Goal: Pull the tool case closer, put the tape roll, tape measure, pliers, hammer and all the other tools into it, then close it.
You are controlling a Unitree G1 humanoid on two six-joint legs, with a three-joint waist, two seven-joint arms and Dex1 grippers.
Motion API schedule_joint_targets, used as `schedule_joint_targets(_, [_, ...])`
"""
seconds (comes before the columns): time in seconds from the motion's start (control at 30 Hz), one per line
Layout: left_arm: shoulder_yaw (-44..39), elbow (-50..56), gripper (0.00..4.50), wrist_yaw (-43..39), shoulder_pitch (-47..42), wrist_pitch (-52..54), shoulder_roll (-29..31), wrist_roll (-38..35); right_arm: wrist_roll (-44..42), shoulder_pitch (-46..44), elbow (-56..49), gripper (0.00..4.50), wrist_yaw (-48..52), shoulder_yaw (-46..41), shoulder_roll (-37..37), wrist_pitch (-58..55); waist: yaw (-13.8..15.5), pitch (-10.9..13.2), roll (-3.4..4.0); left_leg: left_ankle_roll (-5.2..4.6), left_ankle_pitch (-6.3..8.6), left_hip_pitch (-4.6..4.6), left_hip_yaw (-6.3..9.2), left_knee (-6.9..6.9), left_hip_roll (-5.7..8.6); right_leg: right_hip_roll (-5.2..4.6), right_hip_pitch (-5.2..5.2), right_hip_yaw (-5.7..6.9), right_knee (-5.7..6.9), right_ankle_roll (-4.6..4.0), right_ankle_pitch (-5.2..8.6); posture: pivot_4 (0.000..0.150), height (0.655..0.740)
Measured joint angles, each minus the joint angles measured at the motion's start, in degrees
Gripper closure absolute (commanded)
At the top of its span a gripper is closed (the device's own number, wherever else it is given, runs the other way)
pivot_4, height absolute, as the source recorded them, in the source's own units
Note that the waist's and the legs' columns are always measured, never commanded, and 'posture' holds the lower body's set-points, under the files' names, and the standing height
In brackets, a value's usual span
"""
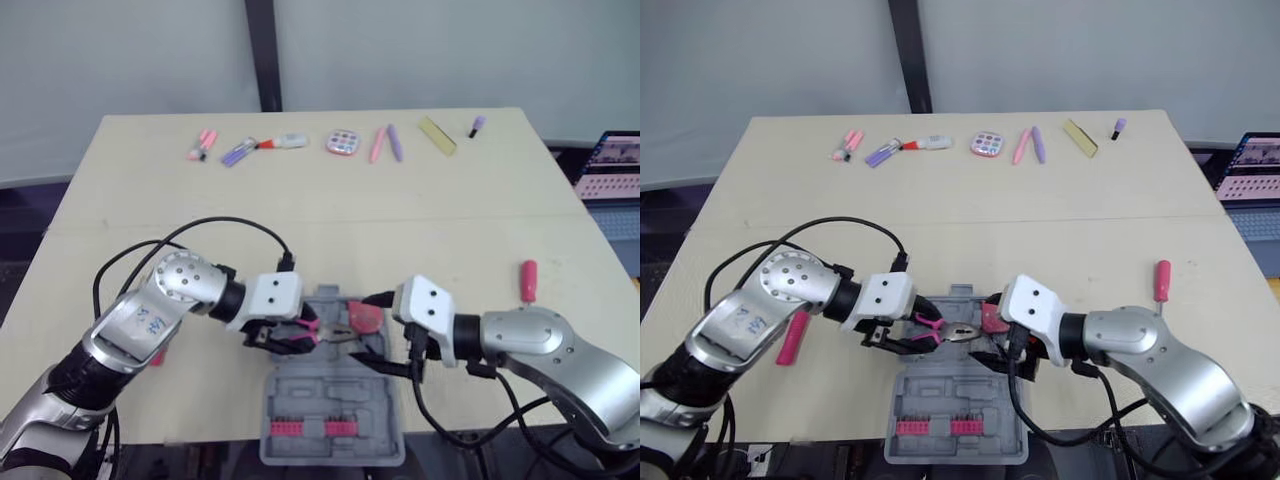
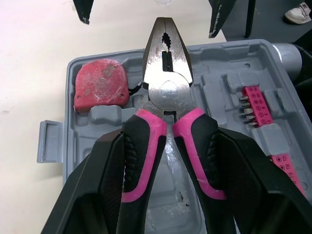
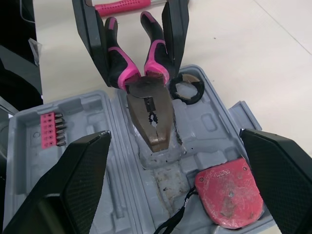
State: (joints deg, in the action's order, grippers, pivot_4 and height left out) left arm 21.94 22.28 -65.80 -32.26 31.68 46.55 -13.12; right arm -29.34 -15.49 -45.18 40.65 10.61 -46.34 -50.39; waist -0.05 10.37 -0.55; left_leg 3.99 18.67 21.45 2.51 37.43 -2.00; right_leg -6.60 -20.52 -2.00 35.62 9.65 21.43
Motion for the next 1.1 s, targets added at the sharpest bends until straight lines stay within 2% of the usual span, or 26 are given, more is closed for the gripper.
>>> schedule_joint_targets(0.43, [1.7,-3.0,2.18,0.1,-2.1,-0.8,-5.2,2.9,2.3,-2.2,1.0,0.0,-0.3,4.8,0.4,-1.0,-0.1,0.0,0.0,-0.01,-0.01,0.01,0.0,0.02,0.0,0.0,-0.03,0.0,0.07,0.0,0.0,0.15,0.74])
schedule_joint_targets(1.1, [1.8,-2.9,2.18,0.0,-3.1,0.3,-7.1,4.3,3.7,-4.3,3.2,0.0,-0.1,6.9,2.1,-0.9,-0.1,0.0,0.0,-0.02,-0.01,0.01,0.01,0.07,0.01,-0.01,-0.05,0.0,0.18,0.0,0.0,0.15,0.74])
